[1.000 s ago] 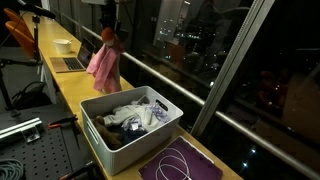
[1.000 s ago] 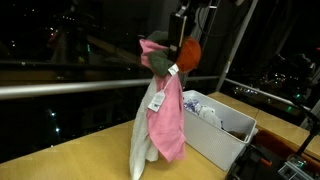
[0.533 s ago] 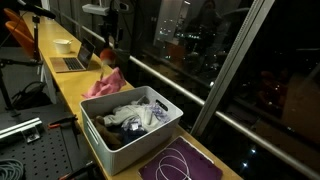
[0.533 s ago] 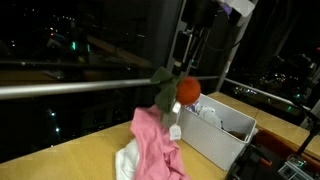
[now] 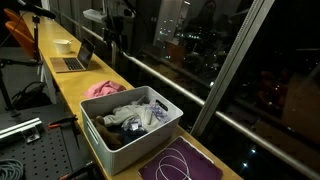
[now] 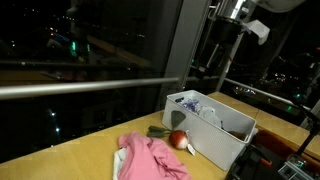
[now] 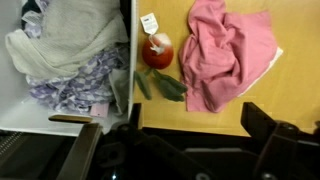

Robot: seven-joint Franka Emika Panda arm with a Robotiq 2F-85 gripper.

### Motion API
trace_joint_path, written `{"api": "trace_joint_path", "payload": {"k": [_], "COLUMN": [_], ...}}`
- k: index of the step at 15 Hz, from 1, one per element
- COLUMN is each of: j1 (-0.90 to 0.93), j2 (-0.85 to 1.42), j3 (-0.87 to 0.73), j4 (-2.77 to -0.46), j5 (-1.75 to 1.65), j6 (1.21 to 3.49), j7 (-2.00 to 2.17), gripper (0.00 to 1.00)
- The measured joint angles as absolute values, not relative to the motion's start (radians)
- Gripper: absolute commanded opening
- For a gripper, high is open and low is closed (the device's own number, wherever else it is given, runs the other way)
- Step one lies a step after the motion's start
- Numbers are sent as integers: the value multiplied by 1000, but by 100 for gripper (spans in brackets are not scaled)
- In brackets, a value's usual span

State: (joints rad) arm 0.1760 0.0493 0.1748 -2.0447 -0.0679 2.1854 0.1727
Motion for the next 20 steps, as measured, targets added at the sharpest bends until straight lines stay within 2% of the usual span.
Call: {"api": "trace_joint_path", "payload": {"k": [5,9,14,20], "j1": [73,16,1,-16], "j2": [-2,67,280,621], "j3": [78,21,-28,-39], "j4": [-2230,-2258,-2139,-1893], "j5": [-87,-178,-211,-102], "j6": [2342,2475,2576,2580], "j7": [136,132,133,110], "gripper": [100,100,100,100]}}
